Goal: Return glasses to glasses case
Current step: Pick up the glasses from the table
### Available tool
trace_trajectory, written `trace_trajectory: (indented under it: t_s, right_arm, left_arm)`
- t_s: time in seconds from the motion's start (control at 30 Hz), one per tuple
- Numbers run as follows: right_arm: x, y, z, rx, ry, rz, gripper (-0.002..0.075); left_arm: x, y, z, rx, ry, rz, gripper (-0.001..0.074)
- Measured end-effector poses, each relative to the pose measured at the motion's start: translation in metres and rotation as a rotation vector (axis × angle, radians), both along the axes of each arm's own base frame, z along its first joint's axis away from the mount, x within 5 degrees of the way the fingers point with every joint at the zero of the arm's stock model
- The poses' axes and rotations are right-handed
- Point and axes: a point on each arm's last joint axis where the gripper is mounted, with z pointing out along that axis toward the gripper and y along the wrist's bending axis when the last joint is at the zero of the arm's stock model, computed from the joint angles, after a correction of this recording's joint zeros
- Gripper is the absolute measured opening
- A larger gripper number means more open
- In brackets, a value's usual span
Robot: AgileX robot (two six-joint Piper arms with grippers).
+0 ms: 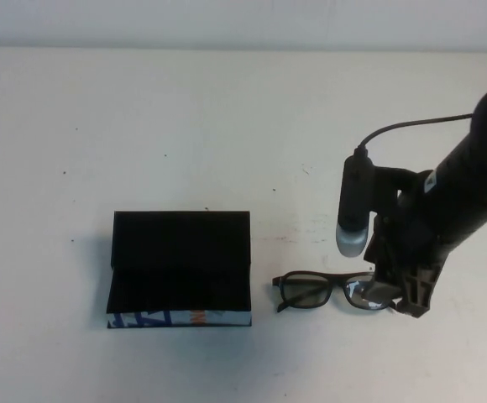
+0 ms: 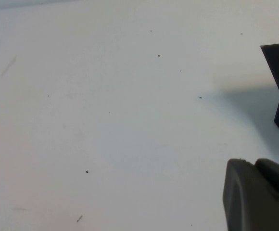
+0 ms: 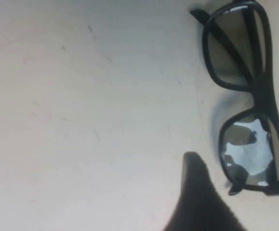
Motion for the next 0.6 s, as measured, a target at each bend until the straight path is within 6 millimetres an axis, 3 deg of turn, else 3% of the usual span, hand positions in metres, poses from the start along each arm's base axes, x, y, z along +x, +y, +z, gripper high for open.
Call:
trace_trajectory:
  t_s: [0.17,0.37,0.6]
  right_arm:
    - [0.021,0.007,-0.018,-0.048,0.006,0.03,0.0404]
    - [0.037,0.021,-0.041,-0.095,0.036,0.069,0.0412]
    - [0.047,0.032,-0.053,-0.12,0.042,0.096,0.0412]
  left_arm:
    - [0.0,0.0,0.0,-0.002,0.0,0.0,0.0001]
    - [0.0,0.0,0.0,-0.002,0.0,0.0,0.0001]
    - [0.0,0.0,0.0,-0.002,0.0,0.0,0.0001]
